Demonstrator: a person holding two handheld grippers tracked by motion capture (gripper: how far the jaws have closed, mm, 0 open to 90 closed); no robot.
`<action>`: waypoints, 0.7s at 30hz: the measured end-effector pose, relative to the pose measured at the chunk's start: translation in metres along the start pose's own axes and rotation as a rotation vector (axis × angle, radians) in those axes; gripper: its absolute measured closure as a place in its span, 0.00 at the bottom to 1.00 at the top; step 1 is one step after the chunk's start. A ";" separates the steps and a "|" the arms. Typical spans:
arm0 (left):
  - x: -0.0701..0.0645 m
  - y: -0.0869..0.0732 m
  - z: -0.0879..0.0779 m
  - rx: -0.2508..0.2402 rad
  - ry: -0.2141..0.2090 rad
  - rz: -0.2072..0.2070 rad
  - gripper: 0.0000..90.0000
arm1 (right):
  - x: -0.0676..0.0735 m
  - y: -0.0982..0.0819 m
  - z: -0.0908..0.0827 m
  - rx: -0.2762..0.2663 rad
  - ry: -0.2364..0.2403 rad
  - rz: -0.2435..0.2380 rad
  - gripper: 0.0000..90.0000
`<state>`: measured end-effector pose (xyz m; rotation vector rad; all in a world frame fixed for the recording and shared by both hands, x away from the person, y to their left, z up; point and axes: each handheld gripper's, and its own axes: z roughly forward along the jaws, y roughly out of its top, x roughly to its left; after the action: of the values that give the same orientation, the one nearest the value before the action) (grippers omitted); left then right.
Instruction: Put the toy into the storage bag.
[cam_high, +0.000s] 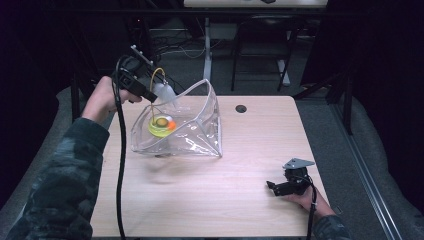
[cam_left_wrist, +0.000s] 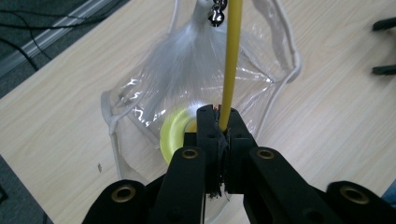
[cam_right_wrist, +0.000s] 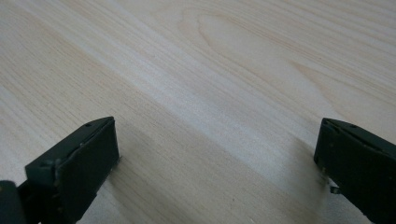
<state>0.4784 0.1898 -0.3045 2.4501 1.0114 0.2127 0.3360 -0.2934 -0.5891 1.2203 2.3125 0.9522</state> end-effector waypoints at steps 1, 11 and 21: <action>0.000 0.000 0.000 0.000 0.000 0.000 0.98 | 0.000 0.000 0.000 0.000 0.000 0.000 0.00; 0.004 -0.007 0.042 0.039 -0.042 -0.035 0.98 | 0.000 0.000 0.000 -0.001 0.000 0.000 0.00; 0.009 -0.007 0.049 0.030 -0.043 -0.058 0.98 | 0.000 0.000 0.000 -0.003 -0.001 0.002 0.00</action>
<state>0.4958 0.1820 -0.3504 2.4377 1.0722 0.1261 0.3358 -0.2933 -0.5893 1.2218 2.3087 0.9558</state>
